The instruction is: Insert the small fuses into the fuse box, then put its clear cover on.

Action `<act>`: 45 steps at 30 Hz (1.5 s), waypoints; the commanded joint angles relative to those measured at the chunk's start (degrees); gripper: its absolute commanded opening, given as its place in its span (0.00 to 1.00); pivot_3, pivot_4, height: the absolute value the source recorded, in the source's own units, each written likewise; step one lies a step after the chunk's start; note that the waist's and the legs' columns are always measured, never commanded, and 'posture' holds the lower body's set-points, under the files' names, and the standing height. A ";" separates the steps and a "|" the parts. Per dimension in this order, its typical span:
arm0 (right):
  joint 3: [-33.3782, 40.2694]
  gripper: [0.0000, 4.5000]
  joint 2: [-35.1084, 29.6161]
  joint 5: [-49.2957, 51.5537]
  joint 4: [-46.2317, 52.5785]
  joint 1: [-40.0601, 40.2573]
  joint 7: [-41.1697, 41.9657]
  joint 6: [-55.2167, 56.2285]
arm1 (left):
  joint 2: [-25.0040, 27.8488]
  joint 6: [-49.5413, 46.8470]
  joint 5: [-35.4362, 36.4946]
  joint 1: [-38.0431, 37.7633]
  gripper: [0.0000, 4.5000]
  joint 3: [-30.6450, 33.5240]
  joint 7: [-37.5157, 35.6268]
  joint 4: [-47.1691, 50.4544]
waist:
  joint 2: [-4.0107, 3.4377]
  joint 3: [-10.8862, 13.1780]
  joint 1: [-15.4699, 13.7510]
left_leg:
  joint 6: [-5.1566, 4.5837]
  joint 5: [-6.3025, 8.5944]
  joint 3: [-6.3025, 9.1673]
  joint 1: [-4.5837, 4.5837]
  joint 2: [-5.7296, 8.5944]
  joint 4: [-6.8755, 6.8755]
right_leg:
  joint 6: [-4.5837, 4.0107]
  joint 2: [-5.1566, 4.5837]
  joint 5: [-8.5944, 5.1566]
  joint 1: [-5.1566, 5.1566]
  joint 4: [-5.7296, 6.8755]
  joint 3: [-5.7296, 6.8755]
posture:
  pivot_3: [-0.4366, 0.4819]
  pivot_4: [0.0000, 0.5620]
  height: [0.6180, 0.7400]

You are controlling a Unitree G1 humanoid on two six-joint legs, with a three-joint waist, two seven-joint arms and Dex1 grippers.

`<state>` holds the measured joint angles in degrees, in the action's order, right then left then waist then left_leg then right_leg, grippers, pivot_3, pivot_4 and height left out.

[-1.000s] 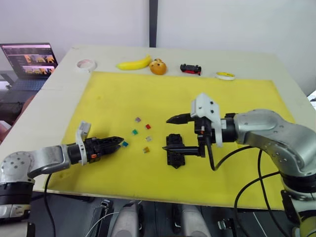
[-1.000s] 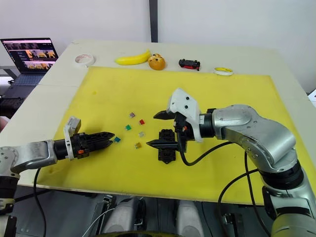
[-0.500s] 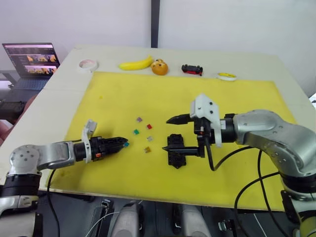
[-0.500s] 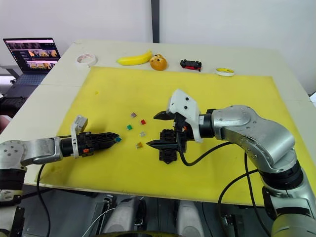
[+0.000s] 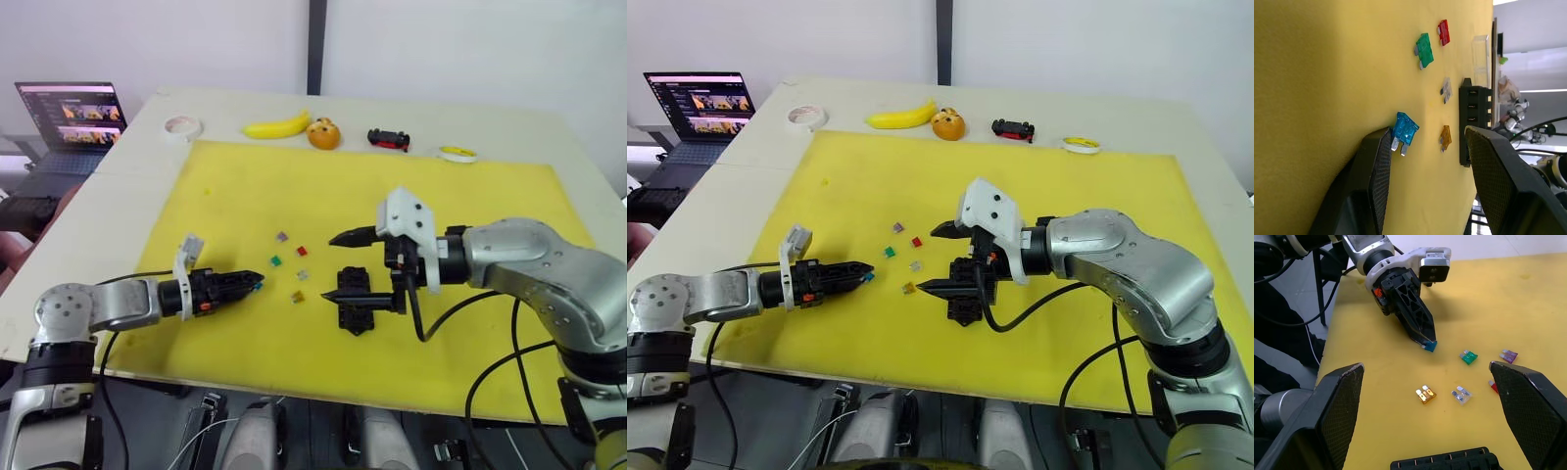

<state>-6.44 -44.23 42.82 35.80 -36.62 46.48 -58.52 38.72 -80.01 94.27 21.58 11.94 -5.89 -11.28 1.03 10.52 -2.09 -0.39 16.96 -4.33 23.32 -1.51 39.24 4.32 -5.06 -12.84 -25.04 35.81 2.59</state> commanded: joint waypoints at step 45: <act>1.44 0.98 0.21 0.47 1.52 1.25 0.24 1.04 | 2.67 -0.60 -14.36 -0.59 0.01 12.13 -23.83 8.65 | 0.01 0.00 1.94 | 0.06 -0.03 -0.03 -0.02 -0.24 -0.04 | 0.02 0.19 0.01 -0.22 0.27 -0.01 | 0.48 0.27 0.98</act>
<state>-7.05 -44.24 42.07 35.85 -35.21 47.02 -57.80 40.02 -80.66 76.29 19.04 20.55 -29.16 -5.87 1.04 10.51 -0.14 -0.32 16.92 -4.35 23.34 -1.75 39.20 4.35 -4.86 -12.83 -25.29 36.08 2.58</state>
